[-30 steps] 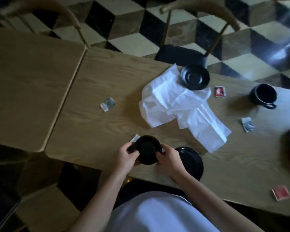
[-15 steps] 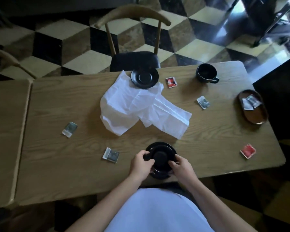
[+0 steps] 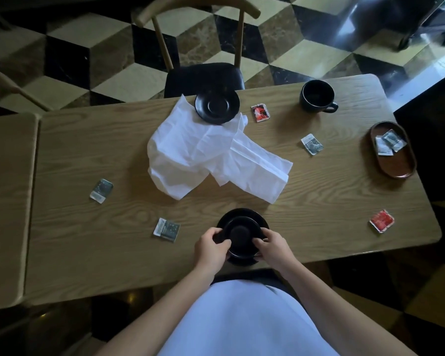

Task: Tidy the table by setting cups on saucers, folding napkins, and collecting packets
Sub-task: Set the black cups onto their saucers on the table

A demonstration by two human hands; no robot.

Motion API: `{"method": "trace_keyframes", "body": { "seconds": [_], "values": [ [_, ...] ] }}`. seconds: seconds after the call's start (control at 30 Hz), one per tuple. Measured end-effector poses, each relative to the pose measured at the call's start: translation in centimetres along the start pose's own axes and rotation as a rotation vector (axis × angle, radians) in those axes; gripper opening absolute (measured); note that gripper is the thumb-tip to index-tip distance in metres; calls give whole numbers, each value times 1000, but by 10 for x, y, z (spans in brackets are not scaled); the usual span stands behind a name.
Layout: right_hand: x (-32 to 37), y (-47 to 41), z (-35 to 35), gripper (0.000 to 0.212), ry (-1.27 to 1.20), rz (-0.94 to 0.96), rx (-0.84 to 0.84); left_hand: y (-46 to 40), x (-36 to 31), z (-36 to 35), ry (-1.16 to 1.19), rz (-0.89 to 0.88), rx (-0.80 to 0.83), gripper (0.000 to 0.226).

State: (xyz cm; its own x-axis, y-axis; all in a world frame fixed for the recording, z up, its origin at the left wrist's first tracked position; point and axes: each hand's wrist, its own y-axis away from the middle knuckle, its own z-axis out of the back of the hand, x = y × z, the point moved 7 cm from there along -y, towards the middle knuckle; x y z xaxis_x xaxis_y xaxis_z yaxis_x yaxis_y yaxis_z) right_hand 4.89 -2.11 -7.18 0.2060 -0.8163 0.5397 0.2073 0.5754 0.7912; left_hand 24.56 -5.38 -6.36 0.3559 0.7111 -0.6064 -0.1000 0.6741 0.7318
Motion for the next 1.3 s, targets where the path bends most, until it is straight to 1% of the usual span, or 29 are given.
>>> {"method": "trace_keyframes", "body": {
  "seconds": [0.2, 0.3, 0.4, 0.5, 0.57, 0.73, 0.8, 0.83, 0.9, 0.97, 1.0, 1.03, 1.07, 1.13, 1.17, 1.3],
  "values": [
    [2, -1, 2, 28, 15, 11, -5, -2, 7, -4, 95, 29, -1, 24],
    [0, 0, 2, 30, -17, -8, 4, -1, 6, -4, 125, 23, 9, 24],
    [-1, 1, 0, 31, -47, -29, 24, 1, 5, -4, 164, 24, 32, 31],
    [1, 2, -1, 30, -59, -33, 34, 0, 7, -5, 205, 31, 58, 30],
    [2, 3, 1, 29, -64, -33, 27, 0, 8, -7, 229, 36, 82, 33],
    [-1, 6, 1, 32, -109, -63, 54, 0, 10, -8, 189, 25, 137, 41],
    [0, 5, 2, 30, -70, -72, 46, 2, 6, -6, 106, 4, 141, 45],
    [1, 5, 3, 29, -42, -80, 39, 4, 1, -3, 21, -21, 138, 46],
    [2, 7, 6, 29, 7, -115, 36, 9, -16, 12, -202, -98, 97, 46],
    [8, 11, 13, 30, 67, -135, 42, 9, -47, 36, -416, -251, -46, 41],
    [12, 12, 20, 32, 82, -135, 40, 7, -66, 46, -466, -337, -130, 36],
    [17, 12, 28, 33, 65, -134, 33, 6, -86, 53, -471, -407, -185, 31],
    [23, 10, 38, 34, 16, -131, 22, 3, -107, 53, -449, -454, -194, 25],
    [42, 1, 64, 33, -125, -117, -11, -6, -147, 38, -330, -472, -105, 15],
    [54, -7, 81, 32, -198, -100, -28, -15, -169, 24, -269, -464, -56, 13],
    [110, -53, 149, 19, -463, -1, -92, -57, -251, -41, -123, -442, 46, 20]
  ]
}}
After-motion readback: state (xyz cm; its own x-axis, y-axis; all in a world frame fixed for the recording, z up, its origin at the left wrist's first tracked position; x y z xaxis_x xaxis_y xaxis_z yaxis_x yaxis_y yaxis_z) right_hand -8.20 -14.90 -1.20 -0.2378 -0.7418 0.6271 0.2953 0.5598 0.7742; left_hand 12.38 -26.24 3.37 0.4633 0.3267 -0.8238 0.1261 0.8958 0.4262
